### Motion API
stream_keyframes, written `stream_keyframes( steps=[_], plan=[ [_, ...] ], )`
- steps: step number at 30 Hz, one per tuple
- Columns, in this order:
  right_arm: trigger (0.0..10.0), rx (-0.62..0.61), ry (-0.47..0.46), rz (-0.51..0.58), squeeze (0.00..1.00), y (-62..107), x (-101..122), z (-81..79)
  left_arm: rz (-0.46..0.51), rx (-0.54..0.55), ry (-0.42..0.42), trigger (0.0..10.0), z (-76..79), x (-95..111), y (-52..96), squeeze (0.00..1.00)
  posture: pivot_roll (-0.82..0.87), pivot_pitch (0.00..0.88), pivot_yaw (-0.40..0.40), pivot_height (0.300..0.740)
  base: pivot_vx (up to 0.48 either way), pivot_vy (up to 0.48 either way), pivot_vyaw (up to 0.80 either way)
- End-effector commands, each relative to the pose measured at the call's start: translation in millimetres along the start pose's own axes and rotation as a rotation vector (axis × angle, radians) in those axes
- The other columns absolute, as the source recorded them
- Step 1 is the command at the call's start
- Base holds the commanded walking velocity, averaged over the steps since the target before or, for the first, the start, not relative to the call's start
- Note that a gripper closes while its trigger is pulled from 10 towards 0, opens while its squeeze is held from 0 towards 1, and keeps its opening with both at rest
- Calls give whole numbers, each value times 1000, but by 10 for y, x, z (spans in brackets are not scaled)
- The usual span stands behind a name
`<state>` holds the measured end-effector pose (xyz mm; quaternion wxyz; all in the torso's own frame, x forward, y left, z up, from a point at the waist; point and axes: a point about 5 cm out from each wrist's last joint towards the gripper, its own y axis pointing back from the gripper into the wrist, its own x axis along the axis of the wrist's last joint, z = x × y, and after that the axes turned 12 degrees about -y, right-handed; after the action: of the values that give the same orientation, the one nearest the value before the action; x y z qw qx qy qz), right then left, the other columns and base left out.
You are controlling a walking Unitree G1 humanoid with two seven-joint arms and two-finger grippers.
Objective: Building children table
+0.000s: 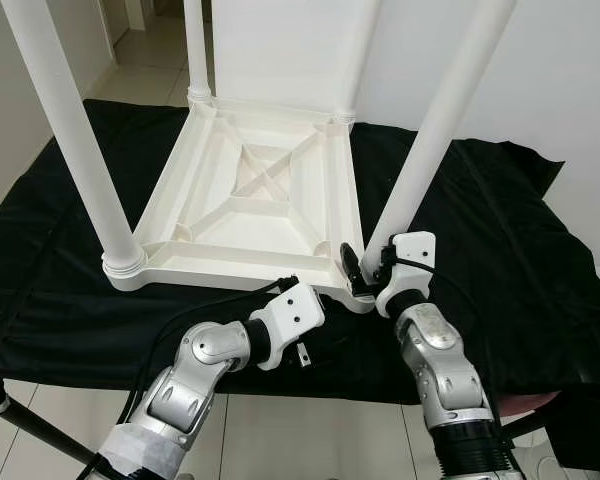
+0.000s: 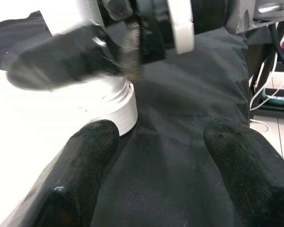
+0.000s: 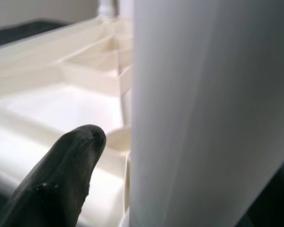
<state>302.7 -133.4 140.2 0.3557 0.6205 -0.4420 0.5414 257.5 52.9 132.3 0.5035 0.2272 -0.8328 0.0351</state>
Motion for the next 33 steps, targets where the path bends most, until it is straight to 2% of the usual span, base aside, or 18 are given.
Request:
stream_keyframes(
  steps=[1, 3, 5, 6, 10, 11, 12, 20, 27, 28, 29, 30, 33],
  plan=[
    [10000, 108, 32, -63, 0, 1, -79, 24, -7, 46, 3, 10000, -17, 6, -15, 0, -8, 0, -93, 740, 0, 0, 0],
    [10000, 221, 84, -121, 0, 8, -127, 63, -7, 48, 2, 10000, -24, 5, -20, 0, -6, 0, -92, 740, 0, 0, 0],
    [10000, 221, 84, -121, 0, 8, -127, 63, -7, 48, 2, 10000, -24, 5, -20, 0, -6, 0, -92, 740, 0, 0, 0],
    [10000, 295, 130, -151, 0, -21, -145, 123, -6, 45, -1, 10000, -27, 6, -23, 0, -7, 0, -87, 740, 0, 0, 0],
    [9647, 320, 164, -179, 0, -85, -146, 226, -5, 42, -4, 10000, -34, 8, -30, 0, -6, 0, -85, 740, 0, 0, 0],
    [157, 321, 170, -193, 0, -118, -143, 276, -4, 41, -7, 10000, -40, 9, -32, 0, -4, 0, -82, 740, 0, 0, 0],
    [0, 325, 184, -200, 0, -137, -136, 306, -4, 41, -8, 10000, -43, 10, -32, 0, -4, 0, -82, 740, 0, 0, 0],
    [0, 365, 183, -227, 0, -160, -119, 423, -5, 39, -12, 10000, -47, 15, -15, 0, 2, 0, -83, 740, 0, 0, 0],
    [0, 366, 162, -200, 0, -137, -155, 395, -3, 40, -9, 10000, -33, 19, -21, 0, 0, 0, -84, 740, 0, 0, 0],
    [4000, 366, 161, -198, 0, -138, -157, 395, -3, 40, -8, 10000, -32, 19, -22, 0, 0, 0, -84, 740, 0, 0, 0],
    [4000, 366, 161, -198, 0, -138, -157, 395, -3, 40, -8, 10000, -32, 19, -22, 0, 0, 0, -84, 740, 0, 0, 0],
    [10000, 296, 150, -158, 0, -162, -136, 382, -3, 38, -8, 10000, -29, 18, -21, 0, -2, 0, -81, 740, 0, 0, 0],
    [10000, 230, 136, -132, 0, -184, -127, 371, -4, 35, -8, 10000, -28, 18, -19, 0, -2, 0, -81, 740, 0, 0, 0]
  ],
)
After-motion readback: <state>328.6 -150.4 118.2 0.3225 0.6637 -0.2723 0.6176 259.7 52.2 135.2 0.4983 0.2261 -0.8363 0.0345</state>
